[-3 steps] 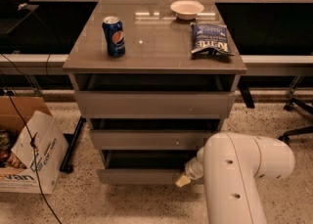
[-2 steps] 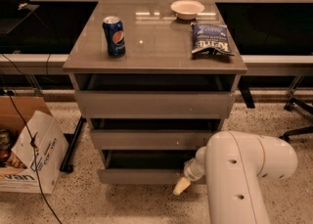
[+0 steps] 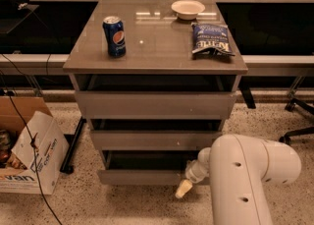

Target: Open bottom drawer

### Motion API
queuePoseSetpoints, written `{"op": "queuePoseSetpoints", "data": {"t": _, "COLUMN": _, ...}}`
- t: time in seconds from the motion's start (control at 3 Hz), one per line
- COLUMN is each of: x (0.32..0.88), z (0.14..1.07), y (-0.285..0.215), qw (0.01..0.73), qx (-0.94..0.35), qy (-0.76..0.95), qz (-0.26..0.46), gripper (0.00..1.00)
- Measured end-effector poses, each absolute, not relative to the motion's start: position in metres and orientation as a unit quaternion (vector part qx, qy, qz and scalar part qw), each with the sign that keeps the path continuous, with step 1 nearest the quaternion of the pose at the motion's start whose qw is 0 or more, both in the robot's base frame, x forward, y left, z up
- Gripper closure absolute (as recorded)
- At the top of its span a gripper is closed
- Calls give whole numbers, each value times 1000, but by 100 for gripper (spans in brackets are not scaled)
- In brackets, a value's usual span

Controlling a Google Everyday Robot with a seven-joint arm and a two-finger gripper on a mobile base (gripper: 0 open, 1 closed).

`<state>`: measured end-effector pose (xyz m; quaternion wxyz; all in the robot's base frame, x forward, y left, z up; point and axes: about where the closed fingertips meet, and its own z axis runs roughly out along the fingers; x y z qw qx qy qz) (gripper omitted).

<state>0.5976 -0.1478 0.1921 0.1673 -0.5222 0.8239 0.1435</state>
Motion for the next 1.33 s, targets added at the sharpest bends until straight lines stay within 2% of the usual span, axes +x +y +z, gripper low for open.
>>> {"op": "queuePoseSetpoints", "data": {"t": 0.33, "x": 596, "z": 182, "y": -156, "qw": 163, "qx": -517, "qy": 825, "qz": 161, "gripper": 0}}
{"op": "queuePoseSetpoints", "data": {"t": 0.67, "x": 598, "z": 174, "y": -160, "qw": 158, "qx": -515, "qy": 825, "qz": 172, "gripper": 18}}
{"op": "queuePoseSetpoints", "data": {"t": 1.0, "x": 598, "z": 178, "y": -158, "qw": 150, "qx": -524, "qy": 823, "qz": 160, "gripper": 42}}
{"op": "queuePoseSetpoints", "data": {"t": 1.33, "x": 574, "z": 184, "y": -154, "qw": 125, "qx": -536, "qy": 822, "qz": 147, "gripper": 65}}
